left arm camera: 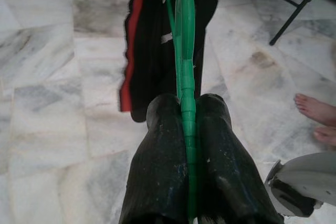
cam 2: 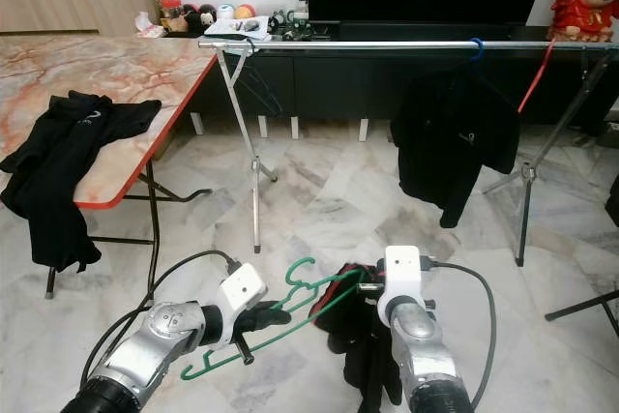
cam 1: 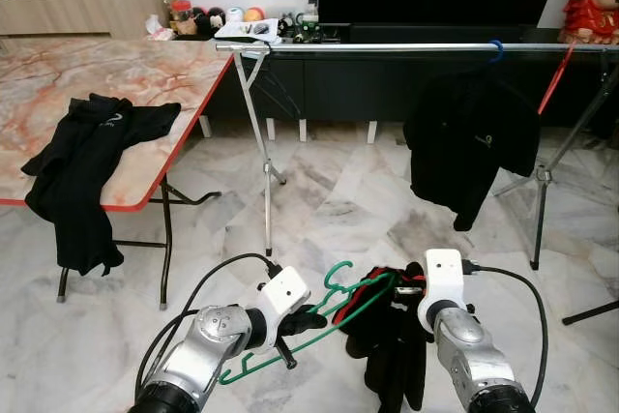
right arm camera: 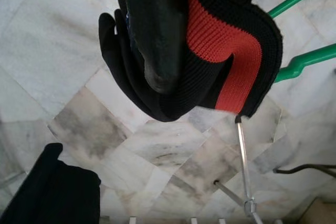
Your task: Hang hanger
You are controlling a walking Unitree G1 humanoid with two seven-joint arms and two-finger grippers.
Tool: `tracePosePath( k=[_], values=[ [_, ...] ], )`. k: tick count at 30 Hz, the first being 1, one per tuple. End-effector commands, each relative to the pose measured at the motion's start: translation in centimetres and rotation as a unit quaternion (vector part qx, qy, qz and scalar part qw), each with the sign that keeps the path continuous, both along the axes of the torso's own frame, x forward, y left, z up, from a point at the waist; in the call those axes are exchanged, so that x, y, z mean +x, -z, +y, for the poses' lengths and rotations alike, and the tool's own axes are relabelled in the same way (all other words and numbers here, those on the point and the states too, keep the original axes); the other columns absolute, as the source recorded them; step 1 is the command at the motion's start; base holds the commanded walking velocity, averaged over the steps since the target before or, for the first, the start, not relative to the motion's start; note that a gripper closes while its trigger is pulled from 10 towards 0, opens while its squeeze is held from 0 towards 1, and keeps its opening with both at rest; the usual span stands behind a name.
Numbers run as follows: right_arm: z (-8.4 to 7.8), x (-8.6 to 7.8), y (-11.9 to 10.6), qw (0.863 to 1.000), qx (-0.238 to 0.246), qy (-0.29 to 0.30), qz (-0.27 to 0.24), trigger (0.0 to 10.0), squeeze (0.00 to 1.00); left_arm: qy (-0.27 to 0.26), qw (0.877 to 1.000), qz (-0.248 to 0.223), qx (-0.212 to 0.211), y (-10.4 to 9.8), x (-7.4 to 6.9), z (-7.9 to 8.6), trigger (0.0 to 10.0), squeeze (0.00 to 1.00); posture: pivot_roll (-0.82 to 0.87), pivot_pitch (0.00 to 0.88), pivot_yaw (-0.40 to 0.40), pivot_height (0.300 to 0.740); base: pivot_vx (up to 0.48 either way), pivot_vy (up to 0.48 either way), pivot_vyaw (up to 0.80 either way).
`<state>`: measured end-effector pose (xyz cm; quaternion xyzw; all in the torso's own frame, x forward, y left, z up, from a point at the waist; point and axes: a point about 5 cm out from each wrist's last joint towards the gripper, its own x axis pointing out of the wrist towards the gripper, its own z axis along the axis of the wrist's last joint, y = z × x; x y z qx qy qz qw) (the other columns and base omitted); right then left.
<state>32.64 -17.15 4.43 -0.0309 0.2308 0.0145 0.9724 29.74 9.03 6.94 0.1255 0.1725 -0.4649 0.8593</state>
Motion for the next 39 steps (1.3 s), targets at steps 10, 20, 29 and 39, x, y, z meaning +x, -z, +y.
tracePosePath(
  k=[10,20,29,39],
  values=[
    [0.2,0.8,-1.6,0.997,-0.038,-0.054,-0.036,10.0,0.0,0.043,0.998,0.028,-0.031,-0.7,-0.8,0.0,10.0,0.0,0.06,0.034,0.032,0.74,0.0,0.0,0.0],
    [-1.1,1.5,-2.7,0.995,-0.063,-0.053,-0.063,10.0,0.0,0.061,0.997,0.049,-0.029,-0.6,-1.4,0.3,10.0,0.0,0.06,0.034,0.034,0.74,0.0,0.0,0.0],
    [-0.2,1.1,-2.2,0.995,-0.051,-0.069,-0.057,10.0,0.0,0.018,1.0,0.022,-0.005,-0.4,-0.5,0.5,10.0,0.0,0.06,0.036,0.037,0.74,0.0,0.0,0.0],
    [0.4,0.5,-1.4,0.998,-0.036,-0.044,-0.036,10.0,0.0,-0.019,0.999,0.007,0.03,0.1,0.2,0.8,10.0,0.0,0.06,0.038,0.038,0.74,0.0,0.0,0.0]
  ],
)
